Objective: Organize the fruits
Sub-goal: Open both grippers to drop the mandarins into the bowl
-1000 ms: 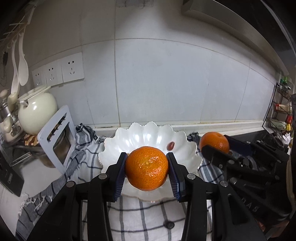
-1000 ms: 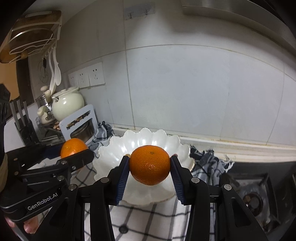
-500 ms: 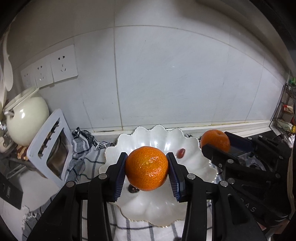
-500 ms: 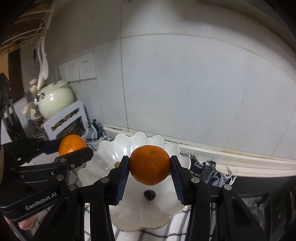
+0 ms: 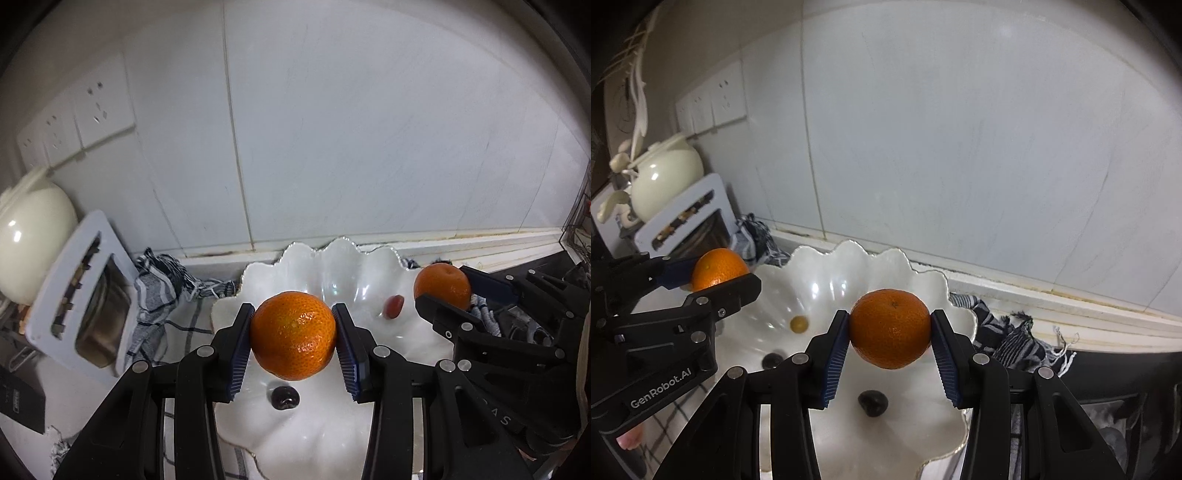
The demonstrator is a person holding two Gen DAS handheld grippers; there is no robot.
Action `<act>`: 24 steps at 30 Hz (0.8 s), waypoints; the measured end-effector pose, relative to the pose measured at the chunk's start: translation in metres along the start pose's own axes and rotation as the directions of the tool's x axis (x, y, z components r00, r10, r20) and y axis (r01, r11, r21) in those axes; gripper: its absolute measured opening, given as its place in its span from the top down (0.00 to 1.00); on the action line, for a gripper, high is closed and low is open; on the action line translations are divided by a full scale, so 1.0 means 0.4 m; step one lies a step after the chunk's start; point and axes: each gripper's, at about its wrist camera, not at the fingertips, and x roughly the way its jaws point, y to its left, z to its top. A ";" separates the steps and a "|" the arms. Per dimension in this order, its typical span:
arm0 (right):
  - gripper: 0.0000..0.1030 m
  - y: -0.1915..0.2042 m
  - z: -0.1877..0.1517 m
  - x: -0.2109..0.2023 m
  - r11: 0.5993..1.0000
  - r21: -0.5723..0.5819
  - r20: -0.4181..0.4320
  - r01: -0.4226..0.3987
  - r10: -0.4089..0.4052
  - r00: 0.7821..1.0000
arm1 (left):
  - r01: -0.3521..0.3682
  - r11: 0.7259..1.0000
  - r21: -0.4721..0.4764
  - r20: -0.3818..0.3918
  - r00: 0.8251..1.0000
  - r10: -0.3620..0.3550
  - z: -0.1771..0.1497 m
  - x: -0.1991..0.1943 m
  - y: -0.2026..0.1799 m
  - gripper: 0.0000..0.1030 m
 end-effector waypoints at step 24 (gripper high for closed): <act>0.50 -0.044 -0.035 0.180 1.000 0.025 -0.201 -0.006 0.011 0.980 | -0.078 0.997 0.014 -0.163 0.984 0.079 -0.033 0.155 0.007 0.41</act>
